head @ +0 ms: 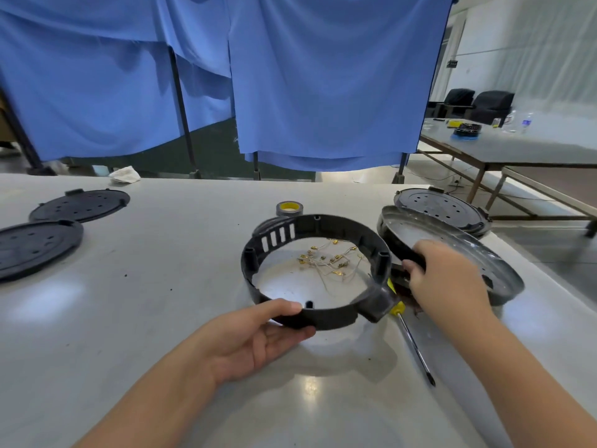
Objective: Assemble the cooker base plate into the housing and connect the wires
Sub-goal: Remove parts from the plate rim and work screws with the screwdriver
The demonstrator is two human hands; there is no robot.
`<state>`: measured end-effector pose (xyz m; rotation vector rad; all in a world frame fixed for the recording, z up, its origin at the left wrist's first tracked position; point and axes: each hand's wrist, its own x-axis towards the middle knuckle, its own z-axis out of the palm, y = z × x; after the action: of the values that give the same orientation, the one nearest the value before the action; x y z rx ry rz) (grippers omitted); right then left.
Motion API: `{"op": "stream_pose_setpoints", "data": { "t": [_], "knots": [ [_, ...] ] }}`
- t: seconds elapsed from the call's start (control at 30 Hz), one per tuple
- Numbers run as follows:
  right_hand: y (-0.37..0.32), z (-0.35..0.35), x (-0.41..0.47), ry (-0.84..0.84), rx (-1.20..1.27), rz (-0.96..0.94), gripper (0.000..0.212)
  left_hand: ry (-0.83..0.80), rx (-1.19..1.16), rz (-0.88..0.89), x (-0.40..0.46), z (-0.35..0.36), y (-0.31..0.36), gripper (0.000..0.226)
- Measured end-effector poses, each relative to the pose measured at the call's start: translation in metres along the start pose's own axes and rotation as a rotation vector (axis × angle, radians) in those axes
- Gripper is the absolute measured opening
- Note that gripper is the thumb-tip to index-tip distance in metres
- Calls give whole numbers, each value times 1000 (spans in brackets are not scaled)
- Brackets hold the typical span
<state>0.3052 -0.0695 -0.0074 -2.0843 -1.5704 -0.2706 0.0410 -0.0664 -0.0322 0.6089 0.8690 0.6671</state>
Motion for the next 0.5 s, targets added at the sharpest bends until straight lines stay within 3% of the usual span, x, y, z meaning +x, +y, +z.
{"op": "stream_pose_setpoints", "data": {
  "t": [0.27, 0.5],
  "knots": [
    [-3, -24, -12, 82, 134, -195, 7, -48, 35, -100, -5, 4, 8, 18],
    [-26, -31, -32, 43, 271, -419, 7, 58, 36, -86, -21, -16, 3, 22]
  ]
}}
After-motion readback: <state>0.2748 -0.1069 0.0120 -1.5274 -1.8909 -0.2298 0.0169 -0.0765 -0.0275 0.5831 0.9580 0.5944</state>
